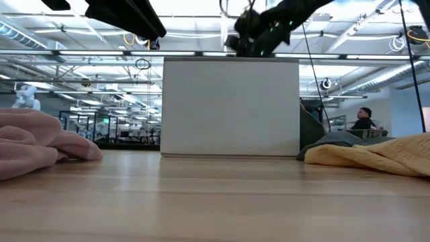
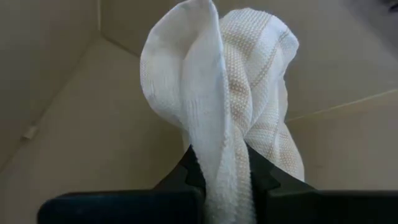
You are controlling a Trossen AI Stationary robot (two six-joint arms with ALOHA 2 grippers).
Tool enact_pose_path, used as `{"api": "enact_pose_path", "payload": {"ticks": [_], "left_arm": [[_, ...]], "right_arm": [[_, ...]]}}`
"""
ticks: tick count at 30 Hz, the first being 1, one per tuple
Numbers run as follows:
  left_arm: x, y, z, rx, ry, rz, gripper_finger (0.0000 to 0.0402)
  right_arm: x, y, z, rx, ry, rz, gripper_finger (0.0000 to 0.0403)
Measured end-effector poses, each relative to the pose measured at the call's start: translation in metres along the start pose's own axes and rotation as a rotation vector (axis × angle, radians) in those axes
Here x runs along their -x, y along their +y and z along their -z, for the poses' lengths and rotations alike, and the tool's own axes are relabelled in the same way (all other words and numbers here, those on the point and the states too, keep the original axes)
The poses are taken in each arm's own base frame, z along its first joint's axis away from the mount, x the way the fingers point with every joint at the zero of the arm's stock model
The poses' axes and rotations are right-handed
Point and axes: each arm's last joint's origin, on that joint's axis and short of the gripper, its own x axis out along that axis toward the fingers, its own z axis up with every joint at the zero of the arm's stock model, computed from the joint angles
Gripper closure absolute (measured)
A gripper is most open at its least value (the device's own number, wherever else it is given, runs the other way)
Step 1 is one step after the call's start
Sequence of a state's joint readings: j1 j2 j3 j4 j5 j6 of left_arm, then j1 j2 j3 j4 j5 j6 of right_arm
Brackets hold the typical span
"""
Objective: Fold towel
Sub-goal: Put the folded white patterned towel into the laundry bin, then fold the light brown towel
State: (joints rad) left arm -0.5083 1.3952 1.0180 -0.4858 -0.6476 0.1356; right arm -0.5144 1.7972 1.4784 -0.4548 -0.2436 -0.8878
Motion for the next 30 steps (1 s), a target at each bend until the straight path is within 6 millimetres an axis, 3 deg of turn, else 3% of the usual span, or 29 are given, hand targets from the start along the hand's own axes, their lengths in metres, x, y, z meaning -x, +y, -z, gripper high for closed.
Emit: {"api": "enact_pose_path", "payload": {"ticks": [6,15,23,30], "left_arm": [[0.000,0.000,0.000,0.010,-0.002,0.010,0.0241],[-0.001,0.001,0.000,0.000,-0.001,0.008,0.0241],[-0.001,0.001,-0.001,0.009,-0.006,0.006,0.0241],[-0.001,0.001,-0.001,0.014,-0.005,0.006,0.0241]], "right_arm": [[-0.021,-0.002,0.021,-0.115,-0.037,-0.114,0.0347],[-0.024,0.008,0.031,-0.208,0.056,-0.216,0.0261],[-0.005,0.010,0.020,-0.267,0.004,-0.245,0.0219],[0.031,0.008,-0.001,-0.288,-0.072,-0.195,0.0171]]}}
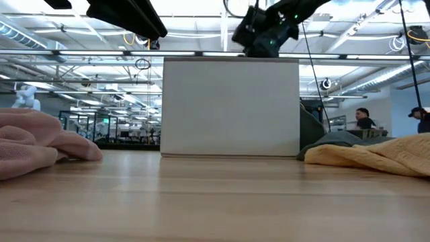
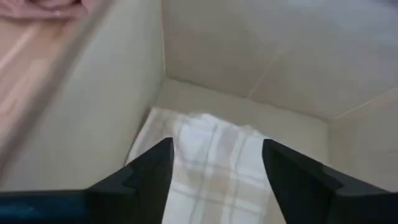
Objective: Fold towel
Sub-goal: Fold the light brown towel
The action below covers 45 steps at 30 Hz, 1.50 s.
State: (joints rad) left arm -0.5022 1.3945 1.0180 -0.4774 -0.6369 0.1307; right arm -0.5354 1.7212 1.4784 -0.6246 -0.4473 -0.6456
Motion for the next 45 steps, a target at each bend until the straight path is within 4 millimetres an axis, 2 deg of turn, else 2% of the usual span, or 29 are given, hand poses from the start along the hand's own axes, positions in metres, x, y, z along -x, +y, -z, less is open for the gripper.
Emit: {"api": "enact_pose_path", "payload": {"ticks": [7,13,18,22,28,35,39,45], "left_arm": [[0.000,0.000,0.000,0.004,0.000,0.000,0.0241],[0.000,0.000,0.000,0.017,0.000,0.000,0.0241],[0.000,-0.001,0.000,0.021,-0.002,0.017,0.0241],[0.000,-0.001,0.000,0.026,-0.003,0.029,0.0241],[-0.001,-0.004,0.000,0.038,-0.009,0.106,0.0241],[-0.007,-0.010,0.010,0.068,0.007,0.121,0.0241],[-0.014,-0.017,0.022,0.100,0.026,0.123,0.0241],[-0.019,-0.026,0.039,0.170,0.085,0.178,0.0241]], "right_arm": [[0.045,0.018,-0.023,0.021,-0.100,0.056,0.0157],[0.077,0.049,-0.043,0.047,-0.181,0.052,0.0159],[0.094,0.083,-0.053,0.034,-0.182,-0.028,0.0160],[0.098,0.112,-0.056,-0.006,-0.129,-0.130,0.0160],[0.088,0.155,-0.057,-0.055,-0.012,-0.291,0.0160],[0.051,0.201,-0.048,-0.033,0.002,-0.410,0.0160],[0.025,0.221,-0.035,-0.015,-0.040,-0.441,0.0160],[-0.011,0.240,-0.004,-0.042,-0.135,-0.458,0.0161]]}}
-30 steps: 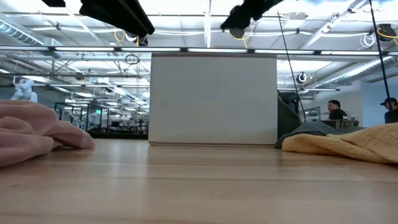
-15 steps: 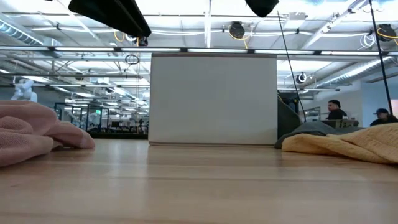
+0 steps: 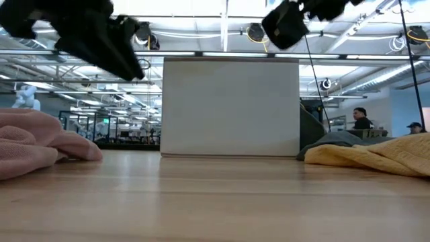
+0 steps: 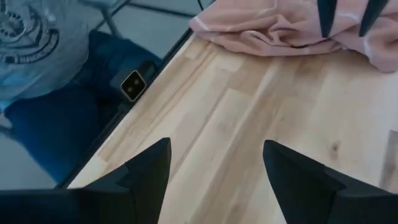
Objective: Fold towel
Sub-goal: Fold the light brown towel
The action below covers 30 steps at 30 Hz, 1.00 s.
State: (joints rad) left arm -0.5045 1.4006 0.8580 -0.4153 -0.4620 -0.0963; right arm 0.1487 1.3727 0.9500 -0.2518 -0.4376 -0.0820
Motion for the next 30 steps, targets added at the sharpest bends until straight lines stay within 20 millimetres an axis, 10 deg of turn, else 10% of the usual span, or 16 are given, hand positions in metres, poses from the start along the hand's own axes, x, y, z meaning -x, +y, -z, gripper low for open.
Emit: {"api": "enact_pose_path", "payload": {"ticks": [16,30], "left_arm": [[-0.003,0.020,0.035,0.347,0.383,-0.008,0.0241],[-0.060,0.043,0.059,0.565,0.637,0.118,0.0241]], "right_arm": [[-0.075,0.005,0.063,0.049,-0.213,0.129,0.0161],[-0.131,0.008,0.091,-0.036,-0.172,0.065,0.0161]]}}
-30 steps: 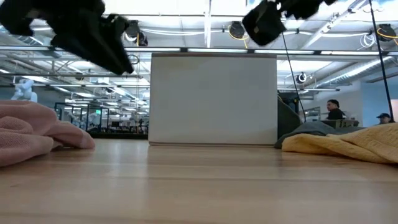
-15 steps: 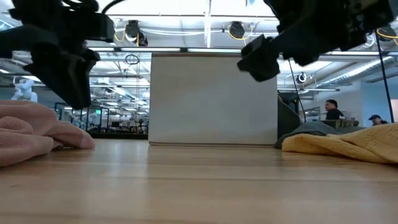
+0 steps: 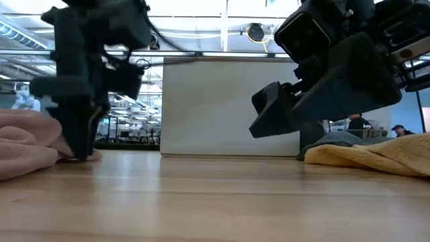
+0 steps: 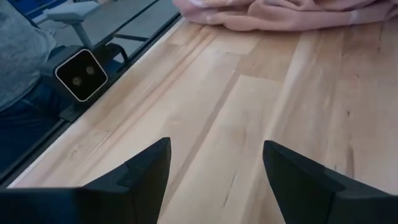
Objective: Fold towel
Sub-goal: Fold the light brown towel
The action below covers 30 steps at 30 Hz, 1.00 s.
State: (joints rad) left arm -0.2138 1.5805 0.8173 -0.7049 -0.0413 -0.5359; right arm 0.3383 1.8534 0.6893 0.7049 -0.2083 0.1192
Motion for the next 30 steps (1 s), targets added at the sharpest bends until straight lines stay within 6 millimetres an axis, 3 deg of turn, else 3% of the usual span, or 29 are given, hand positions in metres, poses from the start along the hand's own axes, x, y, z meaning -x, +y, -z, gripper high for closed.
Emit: {"api": "enact_pose_path", "payload": {"ticks": [4,9,14,19,23,30], "left_arm": [[-0.010,0.002,-0.003,-0.051,0.041,-0.021,0.0269],[-0.010,0.001,-0.004,-0.154,0.031,-0.045,0.0378],[0.003,-0.013,-0.017,-0.279,-0.024,-0.018,0.0397],[0.045,-0.042,-0.046,-0.437,-0.211,0.022,0.0399],[0.095,-0.071,-0.063,-0.605,-0.385,0.059,0.0400],[0.180,-0.101,-0.067,-0.762,-0.601,0.023,0.0400]], "right_arm": [[-0.002,0.006,-0.002,0.010,-0.009,-0.014,0.0161],[-0.003,0.014,-0.004,0.029,-0.034,-0.038,0.0161],[-0.003,0.013,-0.006,0.055,-0.060,0.021,0.0161],[-0.003,0.009,-0.007,0.053,-0.073,0.106,0.0161],[-0.002,0.005,-0.010,0.059,-0.102,0.129,0.0161],[-0.001,0.005,-0.013,0.103,-0.136,0.131,0.0161]]}}
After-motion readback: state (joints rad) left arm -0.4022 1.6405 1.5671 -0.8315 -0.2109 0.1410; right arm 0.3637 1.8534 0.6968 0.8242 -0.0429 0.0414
